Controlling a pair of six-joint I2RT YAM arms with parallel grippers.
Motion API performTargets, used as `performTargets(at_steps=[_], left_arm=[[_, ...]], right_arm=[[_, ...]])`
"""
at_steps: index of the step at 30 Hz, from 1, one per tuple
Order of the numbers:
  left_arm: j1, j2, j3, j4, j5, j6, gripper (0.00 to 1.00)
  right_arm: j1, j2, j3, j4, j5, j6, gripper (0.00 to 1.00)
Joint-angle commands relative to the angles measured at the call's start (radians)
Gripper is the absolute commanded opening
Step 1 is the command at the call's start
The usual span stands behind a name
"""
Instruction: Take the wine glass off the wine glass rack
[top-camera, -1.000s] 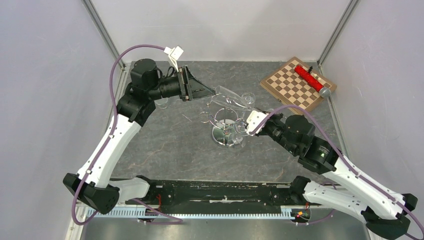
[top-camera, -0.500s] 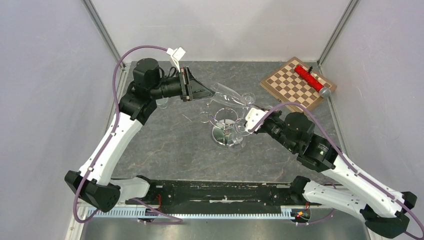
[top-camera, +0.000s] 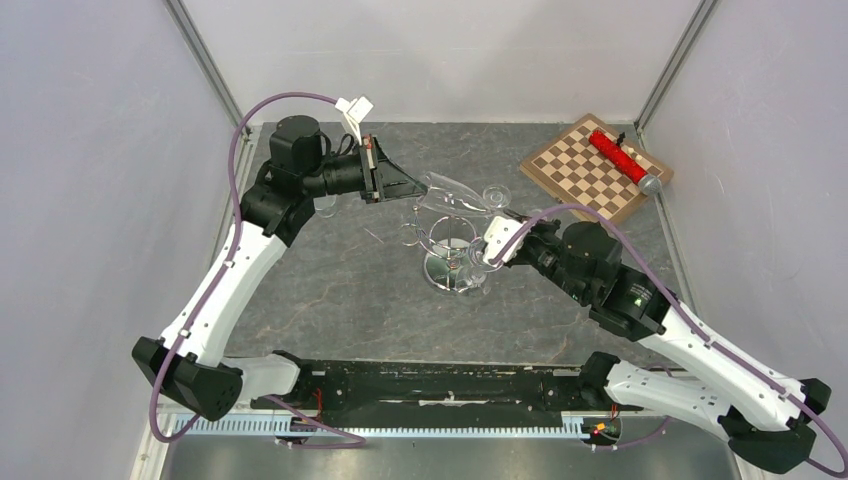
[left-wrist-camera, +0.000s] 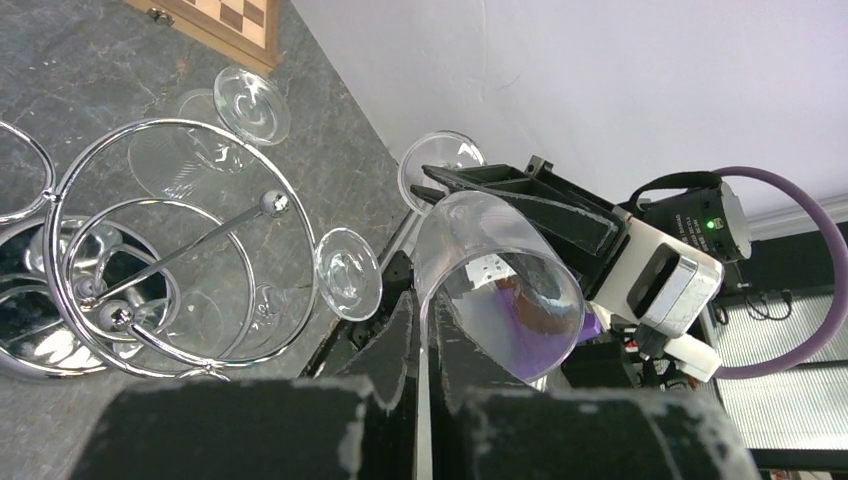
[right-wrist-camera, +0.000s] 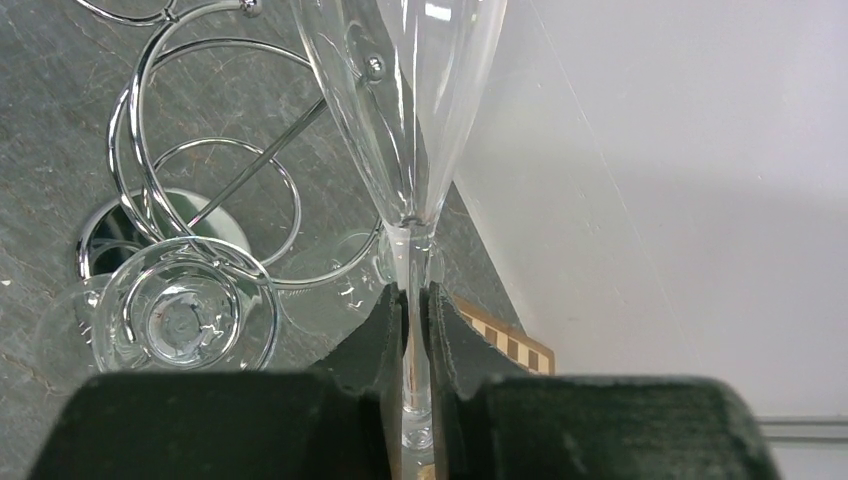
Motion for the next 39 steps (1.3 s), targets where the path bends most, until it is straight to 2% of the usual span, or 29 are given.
performTargets(at_steps=[1,5,15,23,32,35,39], left_arm=[[-0.006,0.001,0.008,-0.034,0.067,0.070,0.02],[-0.005,-0.004,0.010,-0.050,0.060,0.080,0.02],[-0.002,-0.033,0.043,-0.058,-0.038,0.074,0.02],[0.022,-0.081,0.090,-0.028,-0.157,0.046,0.02],[0.089,-0.120,0.127,0.042,-0.262,0.013,0.02],[0.112,-0.135,0.140,0.012,-0.343,0.032,0.02],[0.117,-0.162,0.181,-0.089,-0.523,0.103,0.02]], right_arm=[[0.002,-0.012,0.078,0.129,0.007,0.017,0.17],[0.001,-0.025,0.085,0.150,-0.005,0.010,0.37],[0.000,-0.069,0.108,0.148,-0.050,0.012,0.58],[0.001,-0.133,0.116,0.152,-0.100,0.047,0.64],[0.001,-0.218,0.075,0.151,-0.108,0.096,0.66],[0.001,-0.240,0.060,0.145,-0.104,0.107,0.66],[0.001,-0.272,0.033,0.140,-0.100,0.125,0.66]])
